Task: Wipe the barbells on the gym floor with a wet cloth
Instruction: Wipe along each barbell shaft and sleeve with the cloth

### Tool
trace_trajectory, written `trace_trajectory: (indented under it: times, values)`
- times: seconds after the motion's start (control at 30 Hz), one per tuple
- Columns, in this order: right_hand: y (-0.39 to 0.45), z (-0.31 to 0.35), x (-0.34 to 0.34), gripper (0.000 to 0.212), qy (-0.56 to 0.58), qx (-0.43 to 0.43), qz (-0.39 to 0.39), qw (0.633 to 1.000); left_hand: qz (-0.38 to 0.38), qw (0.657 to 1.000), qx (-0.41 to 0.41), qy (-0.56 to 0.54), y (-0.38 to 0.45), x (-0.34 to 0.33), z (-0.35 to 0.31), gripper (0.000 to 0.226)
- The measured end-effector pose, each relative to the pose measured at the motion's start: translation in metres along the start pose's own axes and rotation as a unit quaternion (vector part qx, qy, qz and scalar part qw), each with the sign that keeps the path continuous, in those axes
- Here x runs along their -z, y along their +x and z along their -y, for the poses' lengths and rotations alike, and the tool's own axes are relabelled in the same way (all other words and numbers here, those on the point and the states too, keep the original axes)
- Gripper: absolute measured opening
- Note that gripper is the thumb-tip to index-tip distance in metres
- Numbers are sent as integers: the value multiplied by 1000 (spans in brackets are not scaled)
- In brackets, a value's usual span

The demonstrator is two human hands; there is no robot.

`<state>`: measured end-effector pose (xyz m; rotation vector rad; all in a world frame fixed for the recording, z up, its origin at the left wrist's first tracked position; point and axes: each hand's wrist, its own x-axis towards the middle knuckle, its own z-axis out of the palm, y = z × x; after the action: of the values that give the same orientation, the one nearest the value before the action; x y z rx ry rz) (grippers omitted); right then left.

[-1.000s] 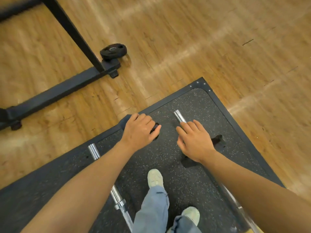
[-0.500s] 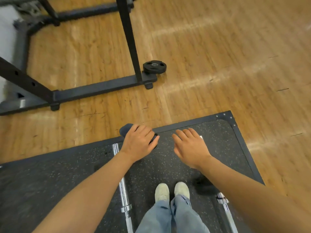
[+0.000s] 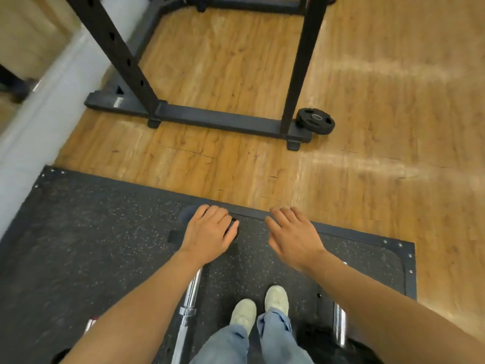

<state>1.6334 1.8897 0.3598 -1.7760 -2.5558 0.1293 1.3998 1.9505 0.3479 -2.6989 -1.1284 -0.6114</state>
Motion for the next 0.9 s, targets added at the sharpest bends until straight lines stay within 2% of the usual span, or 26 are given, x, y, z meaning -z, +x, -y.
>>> trace_trajectory:
  times: [0.17,0.33,0.53,0.63,0.9]
  values:
    - [26,-2,-17,34,-32,67,1,997,26,996,85,27,-29,-16,10,38]
    - [58,17,-48,37,-31,126,13,991,37,990,135,34,-58,-35,30,38]
    - [90,46,-77,34,-26,144,44,988,49,981,186,42,-87,-46,48,39]
    - [101,52,-83,45,-6,167,62,984,57,975,207,49,-95,-52,50,41]
    - [148,26,-109,50,-5,247,84,965,52,956,275,91,-94,-84,49,36]
